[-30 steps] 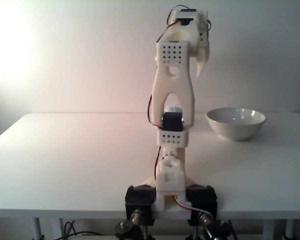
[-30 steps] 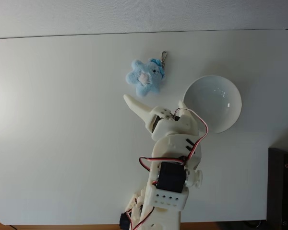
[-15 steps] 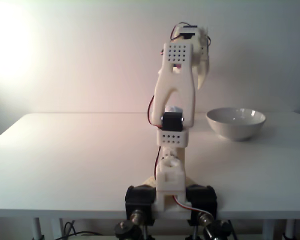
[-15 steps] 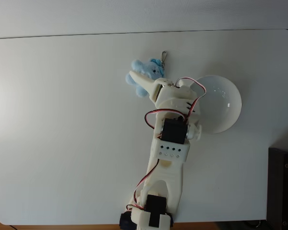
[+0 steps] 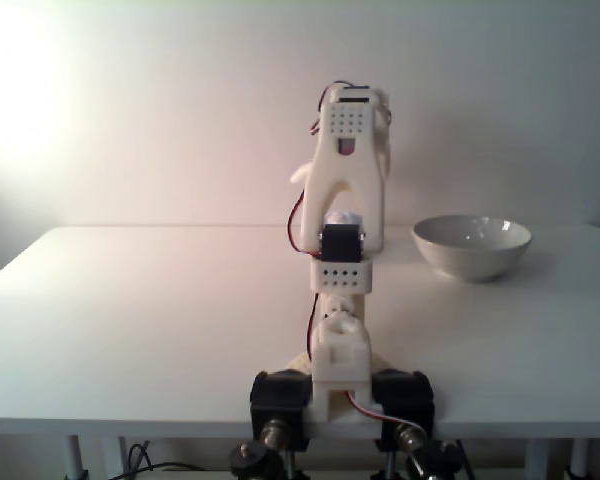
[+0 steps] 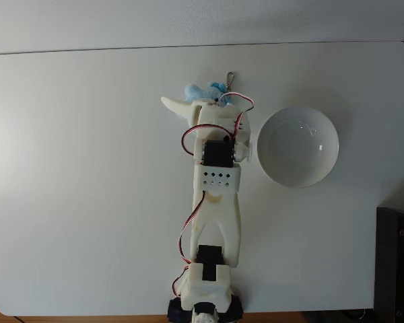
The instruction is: Grasp a skyblue doll and put it into the bowl.
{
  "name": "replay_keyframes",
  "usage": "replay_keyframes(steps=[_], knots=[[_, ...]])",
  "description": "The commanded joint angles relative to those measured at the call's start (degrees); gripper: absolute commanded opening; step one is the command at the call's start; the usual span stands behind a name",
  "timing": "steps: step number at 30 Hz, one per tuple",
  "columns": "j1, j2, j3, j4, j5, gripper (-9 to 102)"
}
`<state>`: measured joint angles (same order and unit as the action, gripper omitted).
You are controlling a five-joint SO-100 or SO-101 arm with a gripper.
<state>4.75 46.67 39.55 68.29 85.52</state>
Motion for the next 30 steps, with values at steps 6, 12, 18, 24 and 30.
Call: replay_keyframes(steps=[6, 12, 18, 24, 30], knots=[[0.0, -4.66, -2.2, -0.44, -0.35, 74], [0.0, -8.44, -2.2, -0.62, -0.35, 74], [0.0, -11.16, -2.29, -6.15, -0.44, 74], [0.0, -11.69, -1.76, -7.82, -3.96, 71], [-0.18, -11.6, -1.49, -7.12, -4.75, 47]])
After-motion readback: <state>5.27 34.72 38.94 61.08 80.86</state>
